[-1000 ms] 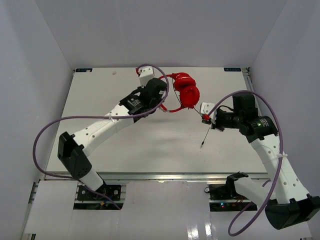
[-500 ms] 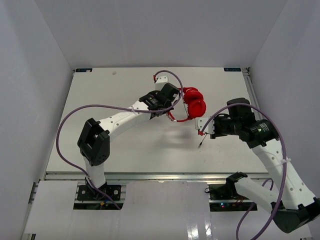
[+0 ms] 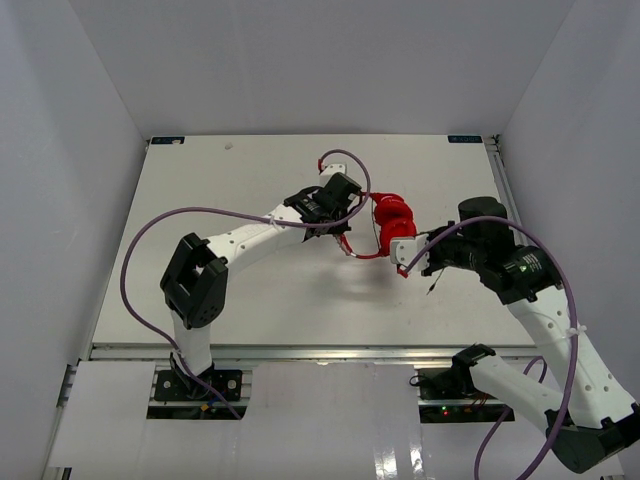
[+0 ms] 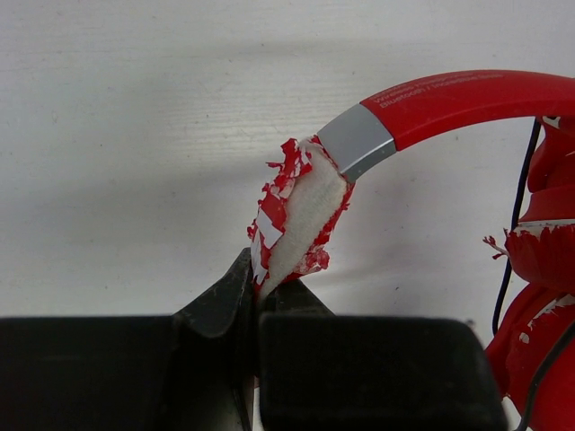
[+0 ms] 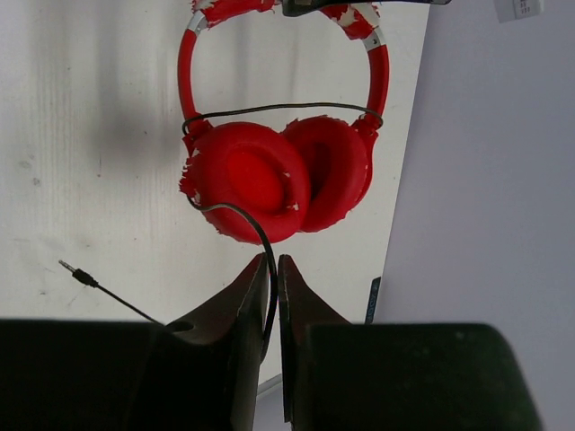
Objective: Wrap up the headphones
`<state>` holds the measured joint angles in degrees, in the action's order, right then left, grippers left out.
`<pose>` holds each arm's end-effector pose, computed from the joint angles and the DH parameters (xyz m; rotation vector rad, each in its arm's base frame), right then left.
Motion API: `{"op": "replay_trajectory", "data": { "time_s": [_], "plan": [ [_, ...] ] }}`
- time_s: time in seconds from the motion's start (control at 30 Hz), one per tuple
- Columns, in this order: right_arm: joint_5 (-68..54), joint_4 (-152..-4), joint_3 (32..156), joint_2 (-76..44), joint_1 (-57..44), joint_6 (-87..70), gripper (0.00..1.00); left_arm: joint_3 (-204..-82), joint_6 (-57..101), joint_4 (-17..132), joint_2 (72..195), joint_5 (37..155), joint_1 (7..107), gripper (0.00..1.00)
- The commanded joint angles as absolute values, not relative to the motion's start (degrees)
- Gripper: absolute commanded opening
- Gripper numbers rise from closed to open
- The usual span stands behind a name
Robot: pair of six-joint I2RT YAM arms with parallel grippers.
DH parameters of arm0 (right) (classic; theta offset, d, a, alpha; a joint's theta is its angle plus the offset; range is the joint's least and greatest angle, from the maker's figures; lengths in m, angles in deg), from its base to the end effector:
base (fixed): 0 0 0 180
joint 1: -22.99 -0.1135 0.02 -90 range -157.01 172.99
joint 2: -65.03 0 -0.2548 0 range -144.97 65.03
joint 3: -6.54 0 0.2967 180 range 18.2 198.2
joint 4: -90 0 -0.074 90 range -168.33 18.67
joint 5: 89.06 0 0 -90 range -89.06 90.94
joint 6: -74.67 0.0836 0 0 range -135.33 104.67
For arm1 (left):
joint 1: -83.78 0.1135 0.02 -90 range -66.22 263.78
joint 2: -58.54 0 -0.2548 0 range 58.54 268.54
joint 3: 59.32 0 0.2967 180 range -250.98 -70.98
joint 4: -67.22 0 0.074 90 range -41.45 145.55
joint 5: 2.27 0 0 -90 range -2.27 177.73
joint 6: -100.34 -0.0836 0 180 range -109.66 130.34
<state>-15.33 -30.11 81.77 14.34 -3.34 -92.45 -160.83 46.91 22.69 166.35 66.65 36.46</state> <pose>0.2175 0.1338 0.3446 -1.7950 1.2131 -0.1998 0.3535 -0.3390 0.2057 0.0663 2.3917 -0.2374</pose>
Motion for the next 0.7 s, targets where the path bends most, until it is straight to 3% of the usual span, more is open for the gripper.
{"op": "replay_trajectory", "data": {
  "time_s": [0.0, 0.37, 0.67],
  "plan": [
    [-13.3, -34.4, 78.9, 15.3, -4.3, -95.4, 0.16, -160.0, 44.6, 26.6, 164.2, 70.2, 35.2, 0.0],
    [-22.2, -34.3, 77.9, 17.4, -5.5, -98.0, 0.16, -159.5, 43.9, 27.5, 167.8, 76.0, 34.1, 0.0],
    [-16.2, -37.8, 74.3, 19.3, -7.2, -101.6, 0.17, -161.4, 39.7, 27.2, 170.0, 80.2, 32.8, 0.0]
  ]
}}
